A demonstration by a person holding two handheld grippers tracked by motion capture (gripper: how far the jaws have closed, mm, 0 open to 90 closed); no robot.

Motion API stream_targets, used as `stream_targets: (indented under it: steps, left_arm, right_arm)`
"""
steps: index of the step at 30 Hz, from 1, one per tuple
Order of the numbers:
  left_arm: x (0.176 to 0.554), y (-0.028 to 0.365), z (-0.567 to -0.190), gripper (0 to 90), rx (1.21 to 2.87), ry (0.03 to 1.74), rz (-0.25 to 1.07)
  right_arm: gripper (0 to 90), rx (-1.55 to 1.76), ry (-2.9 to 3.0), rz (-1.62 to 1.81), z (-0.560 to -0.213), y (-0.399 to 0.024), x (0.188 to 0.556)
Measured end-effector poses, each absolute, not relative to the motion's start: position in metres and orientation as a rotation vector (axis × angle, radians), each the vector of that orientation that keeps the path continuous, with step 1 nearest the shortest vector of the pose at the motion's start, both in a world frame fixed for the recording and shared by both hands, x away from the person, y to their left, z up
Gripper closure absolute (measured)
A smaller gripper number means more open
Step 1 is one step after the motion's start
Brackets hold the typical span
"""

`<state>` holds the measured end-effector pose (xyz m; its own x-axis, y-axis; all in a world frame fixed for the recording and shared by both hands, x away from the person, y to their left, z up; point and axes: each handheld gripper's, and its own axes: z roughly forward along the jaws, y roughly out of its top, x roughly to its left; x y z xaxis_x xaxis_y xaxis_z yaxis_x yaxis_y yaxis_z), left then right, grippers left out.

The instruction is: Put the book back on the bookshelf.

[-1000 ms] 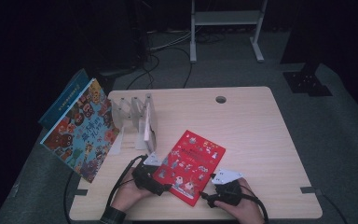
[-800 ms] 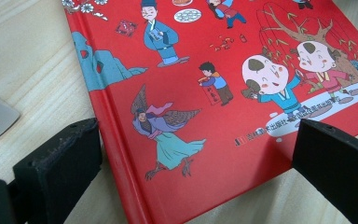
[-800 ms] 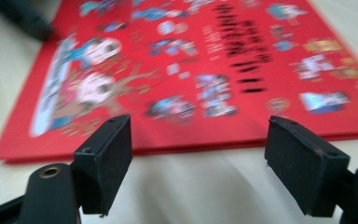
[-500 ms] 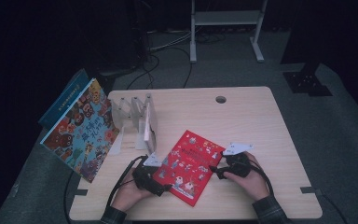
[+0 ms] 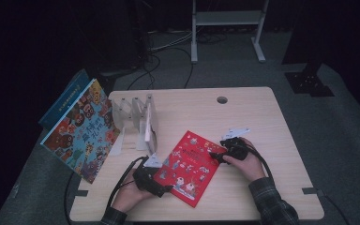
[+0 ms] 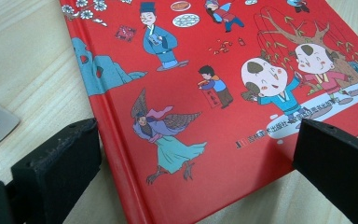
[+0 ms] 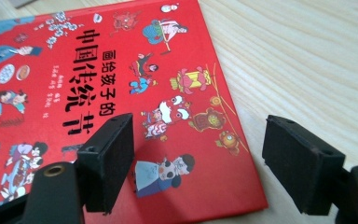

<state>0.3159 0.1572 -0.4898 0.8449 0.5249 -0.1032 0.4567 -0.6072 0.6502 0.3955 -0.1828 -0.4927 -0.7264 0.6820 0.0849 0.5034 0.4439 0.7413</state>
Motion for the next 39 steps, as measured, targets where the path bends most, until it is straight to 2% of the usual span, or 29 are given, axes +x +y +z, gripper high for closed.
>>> stream_targets:
  steps: [13, 39]
  left_arm:
    - [0.316, 0.157, -0.490, 0.3, 2.325, 0.703, 0.122]
    - [0.311, 0.144, -0.489, 0.3, 2.352, 0.637, 0.095]
  right_arm:
    - [23.7, 1.088, 2.490, 1.221, -0.498, -0.191, 0.387]
    - [24.2, 1.139, 2.440, 1.160, -0.496, -0.211, 0.320]
